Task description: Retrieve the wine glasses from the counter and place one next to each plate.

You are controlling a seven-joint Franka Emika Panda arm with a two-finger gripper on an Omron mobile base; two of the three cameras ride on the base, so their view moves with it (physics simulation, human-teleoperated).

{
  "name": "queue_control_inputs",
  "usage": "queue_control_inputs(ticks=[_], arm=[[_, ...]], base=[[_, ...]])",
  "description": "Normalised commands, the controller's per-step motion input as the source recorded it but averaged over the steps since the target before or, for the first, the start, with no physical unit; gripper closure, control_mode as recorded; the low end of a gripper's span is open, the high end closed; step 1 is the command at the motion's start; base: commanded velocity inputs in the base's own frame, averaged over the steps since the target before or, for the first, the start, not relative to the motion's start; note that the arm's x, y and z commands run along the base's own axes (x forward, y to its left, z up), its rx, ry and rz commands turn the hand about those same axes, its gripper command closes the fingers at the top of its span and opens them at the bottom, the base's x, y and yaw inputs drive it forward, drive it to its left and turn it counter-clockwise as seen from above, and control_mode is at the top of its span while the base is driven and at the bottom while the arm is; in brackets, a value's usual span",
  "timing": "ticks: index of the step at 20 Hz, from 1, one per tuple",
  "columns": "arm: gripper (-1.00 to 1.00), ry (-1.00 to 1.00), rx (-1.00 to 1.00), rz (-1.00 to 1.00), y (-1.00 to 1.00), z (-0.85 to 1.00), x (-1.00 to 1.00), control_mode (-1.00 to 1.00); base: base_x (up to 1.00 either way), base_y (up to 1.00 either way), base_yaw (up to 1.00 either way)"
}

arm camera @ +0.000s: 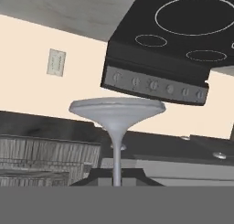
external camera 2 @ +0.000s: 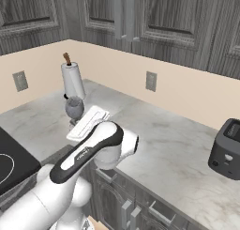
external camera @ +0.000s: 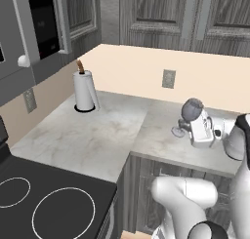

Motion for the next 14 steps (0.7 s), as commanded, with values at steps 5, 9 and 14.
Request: queue_control_inputs(ticks=[5,9,14], arm=[[1.0,0.0,0.0,0.0,0.0,0.0,0.0,1.0],[1.0,0.0,0.0,0.0,0.0,0.0,0.0,1.0],[1.0,0.0,0.0,0.0,0.0,0.0,0.0,1.0]], base=[[-0.92,0.01,0.0],[-0.75,0.33,0.01],[-0.87,0.2,0.25]])
